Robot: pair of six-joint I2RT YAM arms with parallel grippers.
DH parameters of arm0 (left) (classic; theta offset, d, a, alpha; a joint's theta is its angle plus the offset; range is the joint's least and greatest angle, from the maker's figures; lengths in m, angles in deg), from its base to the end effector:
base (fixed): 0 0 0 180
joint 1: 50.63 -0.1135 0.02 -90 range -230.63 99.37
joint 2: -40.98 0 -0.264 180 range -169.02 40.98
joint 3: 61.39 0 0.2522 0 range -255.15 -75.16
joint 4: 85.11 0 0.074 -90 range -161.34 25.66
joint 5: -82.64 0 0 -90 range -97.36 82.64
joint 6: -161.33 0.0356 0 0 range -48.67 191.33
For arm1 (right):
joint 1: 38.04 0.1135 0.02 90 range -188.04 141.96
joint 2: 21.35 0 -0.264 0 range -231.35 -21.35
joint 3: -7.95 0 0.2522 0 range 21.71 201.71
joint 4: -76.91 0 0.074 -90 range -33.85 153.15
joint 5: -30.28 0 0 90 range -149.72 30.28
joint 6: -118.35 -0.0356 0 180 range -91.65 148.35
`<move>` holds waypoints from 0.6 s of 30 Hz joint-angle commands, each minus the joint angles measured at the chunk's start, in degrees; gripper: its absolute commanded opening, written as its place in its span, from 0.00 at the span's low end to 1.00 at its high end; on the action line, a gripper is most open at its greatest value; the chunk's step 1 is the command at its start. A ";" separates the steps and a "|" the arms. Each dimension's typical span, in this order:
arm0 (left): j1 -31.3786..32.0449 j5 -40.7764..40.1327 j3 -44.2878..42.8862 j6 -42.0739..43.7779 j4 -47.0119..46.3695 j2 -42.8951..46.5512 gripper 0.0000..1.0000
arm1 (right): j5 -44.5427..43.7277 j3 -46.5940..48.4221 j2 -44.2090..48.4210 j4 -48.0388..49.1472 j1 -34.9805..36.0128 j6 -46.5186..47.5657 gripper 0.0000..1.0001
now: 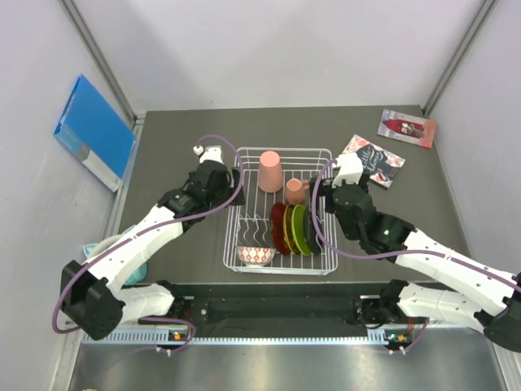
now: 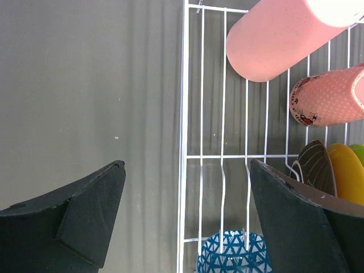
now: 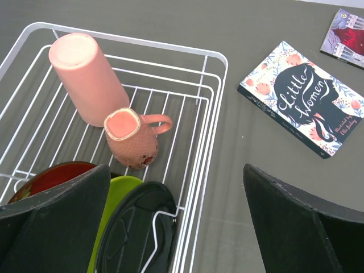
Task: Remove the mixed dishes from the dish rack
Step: Pick up the cup from the dish rack.
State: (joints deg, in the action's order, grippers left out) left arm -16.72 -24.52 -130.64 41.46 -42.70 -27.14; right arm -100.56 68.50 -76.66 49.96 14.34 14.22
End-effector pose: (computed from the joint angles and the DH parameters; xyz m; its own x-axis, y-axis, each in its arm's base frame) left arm 0.2174 -0.1335 0.2922 -0.6486 -0.1374 -0.7486 0.0300 0.9782 -0.2055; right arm 0.1495 0.1558 0.3163 -0.2747 -0.0539 -0.9600 -0.1663 0.9860 -0.0078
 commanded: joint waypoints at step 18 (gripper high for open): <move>0.19 -0.67 -0.85 0.95 -1.40 -0.35 0.97 | -7.76 4.54 -2.70 -6.12 0.44 1.12 1.00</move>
State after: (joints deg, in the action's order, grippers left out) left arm -16.72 -24.55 -130.20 41.48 -42.94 -27.16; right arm -102.90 68.89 -78.37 48.41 14.34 14.32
